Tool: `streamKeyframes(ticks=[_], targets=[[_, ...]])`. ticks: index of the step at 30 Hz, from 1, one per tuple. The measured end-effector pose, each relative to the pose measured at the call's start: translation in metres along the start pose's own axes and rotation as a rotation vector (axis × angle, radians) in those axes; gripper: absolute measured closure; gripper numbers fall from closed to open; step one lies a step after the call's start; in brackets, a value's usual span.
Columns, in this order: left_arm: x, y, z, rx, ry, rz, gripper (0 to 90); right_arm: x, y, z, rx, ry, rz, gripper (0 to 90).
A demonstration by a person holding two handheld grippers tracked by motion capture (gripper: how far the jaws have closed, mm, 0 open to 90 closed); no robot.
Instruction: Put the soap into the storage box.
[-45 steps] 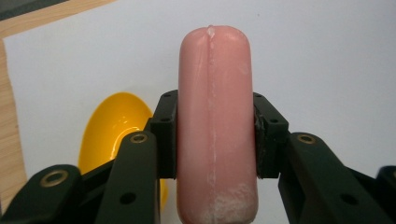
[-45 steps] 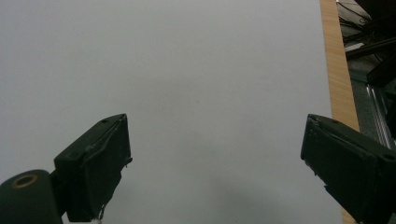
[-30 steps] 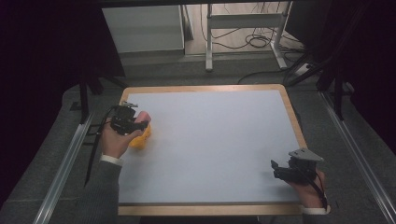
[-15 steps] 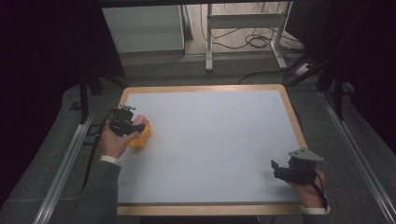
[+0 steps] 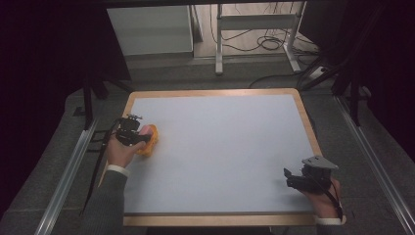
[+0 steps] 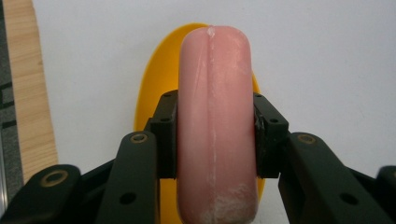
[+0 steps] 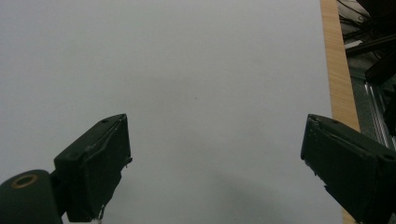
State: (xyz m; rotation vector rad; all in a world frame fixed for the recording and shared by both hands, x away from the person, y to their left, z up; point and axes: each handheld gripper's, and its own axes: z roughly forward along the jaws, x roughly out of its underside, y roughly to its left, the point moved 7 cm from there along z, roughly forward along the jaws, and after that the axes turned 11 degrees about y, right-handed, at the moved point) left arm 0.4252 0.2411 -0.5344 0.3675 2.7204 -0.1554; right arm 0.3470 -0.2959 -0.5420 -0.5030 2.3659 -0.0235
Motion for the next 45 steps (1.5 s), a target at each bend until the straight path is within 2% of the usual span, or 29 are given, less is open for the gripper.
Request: streamKeyframes(ticks=[5, 7, 8, 9, 10, 12, 14, 15, 17, 18, 20, 22, 24, 31, 34, 36, 39, 45], targets=[[0.002, 0.000, 0.004, -0.009, 0.008, -0.001, 60.0, 0.000, 0.000, 0.001, -0.002, 0.002, 0.003, 8.2], [0.002, -0.001, 0.005, -0.010, 0.003, 0.003, 58.4, 0.000, 0.000, 0.001, -0.001, 0.002, 0.002, 8.1], [0.001, -0.002, 0.003, -0.008, -0.018, -0.004, 58.4, 0.000, 0.000, 0.001, -0.001, 0.002, 0.002, 8.1], [0.000, -0.001, 0.000, -0.019, -0.034, -0.007, 53.4, 0.000, 0.000, 0.001, -0.001, 0.001, 0.002, 8.2], [-0.001, 0.000, -0.003, -0.030, -0.049, -0.011, 40.7, 0.000, 0.000, 0.000, 0.000, 0.000, 0.000, 8.2], [-0.003, 0.000, -0.010, -0.042, -0.082, -0.014, 37.5, 0.000, 0.000, 0.000, 0.001, 0.000, 0.000, 8.2], [-0.002, -0.002, -0.023, -0.021, -0.119, -0.008, 29.4, 0.000, 0.000, 0.000, 0.001, -0.001, -0.001, 8.2], [-0.002, -0.002, -0.023, -0.021, -0.119, -0.008, 27.7, 0.000, 0.000, 0.000, 0.001, -0.001, -0.001, 8.2], [0.000, -0.007, -0.032, 0.000, -0.156, 0.009, 26.6, 0.000, 0.000, 0.000, 0.000, 0.000, 0.001, 8.1], [0.003, -0.013, -0.038, 0.017, -0.184, 0.032, 25.6, 0.000, 0.000, 0.000, 0.000, 0.001, -0.001, 8.2], [0.005, -0.016, -0.040, 0.022, -0.189, 0.044, 25.1, 0.000, 0.000, 0.000, 0.000, 0.001, -0.002, 8.2], [0.010, -0.024, -0.044, 0.043, -0.199, 0.073, 24.2, 0.000, 0.001, 0.000, 0.000, 0.001, -0.002, 8.2], [0.018, -0.034, -0.047, 0.077, -0.210, 0.101, 24.7, 0.000, 0.000, 0.001, 0.001, 0.002, -0.002, 8.2], [0.044, -0.056, -0.047, 0.165, -0.237, 0.156, 24.8, 0.000, 0.002, 0.001, 0.001, 0.001, -0.005, 8.1], [0.052, -0.060, -0.043, 0.185, -0.249, 0.155, 24.9, 0.000, 0.002, 0.000, 0.001, 0.001, -0.006, 8.1], [0.057, -0.060, -0.040, 0.182, -0.257, 0.143, 26.2, -0.001, 0.002, 0.000, -0.001, -0.004, -0.008, 8.2], [0.068, -0.060, -0.033, 0.190, -0.232, 0.143, 25.9, -0.001, 0.002, 0.000, 0.000, -0.003, -0.007, 8.1], [0.083, -0.062, -0.029, 0.217, -0.229, 0.135, 25.9, -0.001, 0.003, 0.000, 0.001, -0.001, -0.006, 8.1]])
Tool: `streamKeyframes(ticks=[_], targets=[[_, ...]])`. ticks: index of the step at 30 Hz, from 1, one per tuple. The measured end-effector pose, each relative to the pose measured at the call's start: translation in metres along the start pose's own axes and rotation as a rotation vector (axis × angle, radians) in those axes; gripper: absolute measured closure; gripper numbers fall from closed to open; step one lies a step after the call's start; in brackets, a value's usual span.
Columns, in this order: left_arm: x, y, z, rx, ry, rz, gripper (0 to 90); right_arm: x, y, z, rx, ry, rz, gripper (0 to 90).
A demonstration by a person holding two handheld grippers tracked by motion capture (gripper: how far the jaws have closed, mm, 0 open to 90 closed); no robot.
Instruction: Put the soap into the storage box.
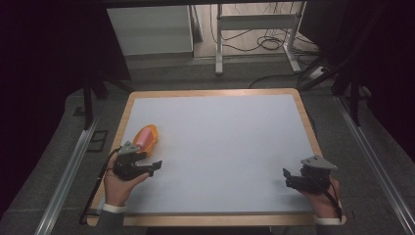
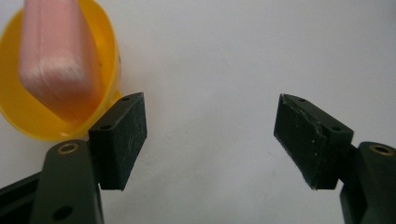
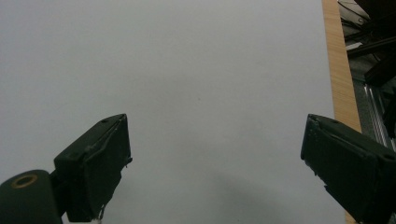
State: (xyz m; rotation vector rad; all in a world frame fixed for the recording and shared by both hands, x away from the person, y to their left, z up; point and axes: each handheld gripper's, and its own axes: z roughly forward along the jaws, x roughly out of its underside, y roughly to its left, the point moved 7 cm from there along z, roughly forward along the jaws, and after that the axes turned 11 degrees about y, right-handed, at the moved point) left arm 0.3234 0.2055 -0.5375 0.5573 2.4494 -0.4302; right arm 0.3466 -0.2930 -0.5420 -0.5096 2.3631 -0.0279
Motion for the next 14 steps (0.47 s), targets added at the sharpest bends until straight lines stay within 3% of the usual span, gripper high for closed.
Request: streamKeyframes(ticks=[4, 14], targets=[[0.0105, -0.0010, 0.0019, 0.010, 0.010, -0.008, 25.9, -0.0001, 0.0008, 0.0002, 0.000, 0.000, -0.003, 8.2], [0.0114, 0.0001, -0.0003, 0.004, 0.006, -0.002, 25.4, -0.0014, 0.0023, 0.0007, -0.002, -0.011, -0.016, 8.1]])
